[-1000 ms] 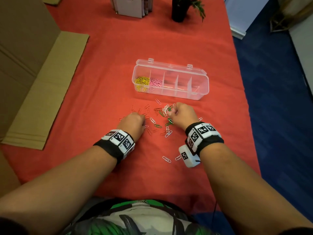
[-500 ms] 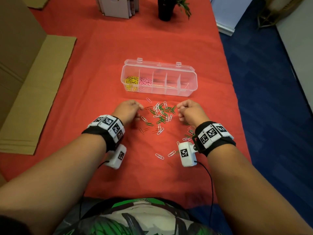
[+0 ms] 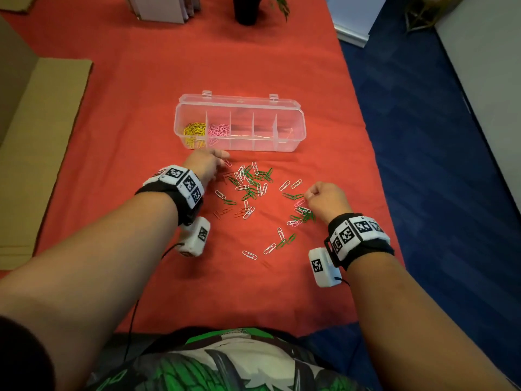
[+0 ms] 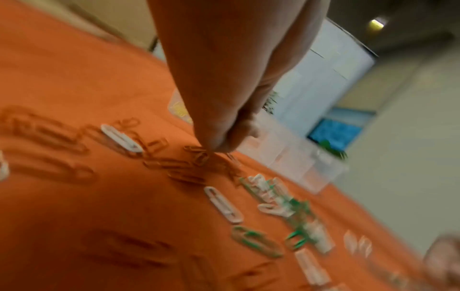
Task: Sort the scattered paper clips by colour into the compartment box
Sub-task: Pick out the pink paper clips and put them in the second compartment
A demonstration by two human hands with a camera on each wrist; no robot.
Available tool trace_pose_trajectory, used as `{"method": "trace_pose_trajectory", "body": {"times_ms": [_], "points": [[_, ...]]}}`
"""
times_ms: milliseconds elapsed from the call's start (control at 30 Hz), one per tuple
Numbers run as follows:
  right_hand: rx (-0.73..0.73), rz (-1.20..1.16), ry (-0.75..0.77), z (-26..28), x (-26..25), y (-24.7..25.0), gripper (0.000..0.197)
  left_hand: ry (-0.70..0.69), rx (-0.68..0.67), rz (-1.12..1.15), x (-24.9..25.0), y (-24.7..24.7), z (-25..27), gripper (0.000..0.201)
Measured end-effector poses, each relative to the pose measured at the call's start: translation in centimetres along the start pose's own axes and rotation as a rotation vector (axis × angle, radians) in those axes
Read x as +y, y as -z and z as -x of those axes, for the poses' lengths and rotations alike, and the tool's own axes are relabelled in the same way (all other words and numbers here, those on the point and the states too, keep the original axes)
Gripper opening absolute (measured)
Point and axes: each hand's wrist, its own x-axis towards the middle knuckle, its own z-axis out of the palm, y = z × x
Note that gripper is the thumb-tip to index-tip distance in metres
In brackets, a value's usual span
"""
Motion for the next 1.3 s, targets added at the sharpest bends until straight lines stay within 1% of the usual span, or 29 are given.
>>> {"method": "trace_pose_trajectory", "body": {"times_ms": [67, 100, 133, 167, 233, 333, 400, 533, 600, 700, 733, 767, 800, 833, 900, 967, 1000, 1067, 1133, 1167, 1200, 1233, 1300], "points": [[0.022, 0.084, 0.034, 0.2, 0.6, -0.5, 0.019, -0.143, 0.074, -0.377, 0.1, 0.2, 0.0, 0.03], [0.031, 0.107, 0.055, 0.3, 0.8, -0.8, 0.019, -0.21, 0.103, -0.554, -0.2, 0.4, 0.0, 0.034], [0.033, 0.12, 0.074, 0.4, 0.9, -1.0, 0.019, -0.276, 0.124, -0.683, -0.5, 0.4, -0.1, 0.039], [0.028, 0.124, 0.092, 0.6, 1.0, -1.2, 0.019, -0.329, 0.139, -0.762, -0.8, 0.4, -0.3, 0.042], [0.012, 0.13, 0.124, 0.7, 0.9, -1.7, 0.021, -0.399, 0.161, -0.847, -1.4, 0.4, -0.6, 0.04], [0.028, 0.172, 0.176, 0.9, 0.9, -2.2, 0.023, -0.428, 0.169, -0.912, -1.7, 0.3, -0.8, 0.032], [0.051, 0.179, 0.199, 1.0, 0.7, -2.4, 0.019, -0.451, 0.188, -0.926, -1.6, 0.2, -0.8, 0.025], [0.05, 0.221, 0.229, 0.9, 0.4, -2.6, 0.011, -0.456, 0.159, -0.978, -1.7, 0.2, -0.8, 0.018], [0.061, 0.177, 0.232, 0.7, 0.3, -2.4, 0.009, -0.449, 0.15, -0.978, -1.6, 0.1, -0.7, 0.018], [0.077, 0.001, 0.207, 0.3, -0.1, -1.6, 0.006, -0.405, 0.204, -0.857, -1.5, 0.2, -0.3, 0.02], [0.055, -0.083, 0.171, 0.2, -0.3, -1.2, 0.008, -0.371, 0.22, -0.789, -1.4, 0.3, -0.1, 0.019], [0.036, -0.179, 0.121, 0.1, -0.4, -0.9, 0.014, -0.337, 0.217, -0.711, -1.3, 0.5, 0.2, 0.017], [0.025, -0.281, 0.072, -0.1, -0.4, -0.7, 0.02, -0.299, 0.194, -0.621, -1.3, 0.5, 0.5, 0.015], [0.019, -0.383, 0.029, -0.2, -0.4, -0.5, 0.024, -0.264, 0.15, -0.521, -1.3, 0.5, 1.0, 0.014], [-0.002, -0.548, -0.028, -0.4, -0.2, -0.2, 0.024, -0.177, 0.027, -0.279, -1.2, 0.2, 1.8, 0.017], [-0.069, -0.659, -0.067, 0.0, -0.1, 0.3, 0.029, -0.034, -0.099, 0.002, -1.3, -0.4, 2.8, 0.029], [-0.099, -0.735, -0.091, 0.2, -0.1, 0.5, 0.032, 0.046, -0.152, 0.126, -1.3, -0.7, 3.4, 0.031], [-0.148, -0.976, -0.167, 0.9, 0.0, 1.1, 0.03, 0.178, -0.228, 0.292, -1.2, -1.2, 4.6, 0.029], [-0.215, -1.214, -0.275, 1.4, 0.2, 1.6, 0.024, 0.264, -0.297, 0.4, -1.2, -1.6, 5.5, 0.024], [-0.238, -1.266, -0.304, 1.6, 0.5, 1.7, 0.024, 0.288, -0.33, 0.436, -1.2, -1.9, 5.8, 0.021], [-0.246, -1.27, -0.309, 1.7, 0.8, 1.7, 0.023, 0.308, -0.353, 0.463, -1.1, -2.3, 6.2, 0.018], [-0.246, -1.221, -0.288, 1.7, 1.1, 1.6, 0.023, 0.32, -0.363, 0.454, -1.2, -2.8, 6.3, 0.016], [-0.233, -0.99, -0.204, 1.7, 1.5, 1.0, 0.028, 0.321, -0.378, 0.361, -1.3, -4.1, 6.6, 0.016]]}}
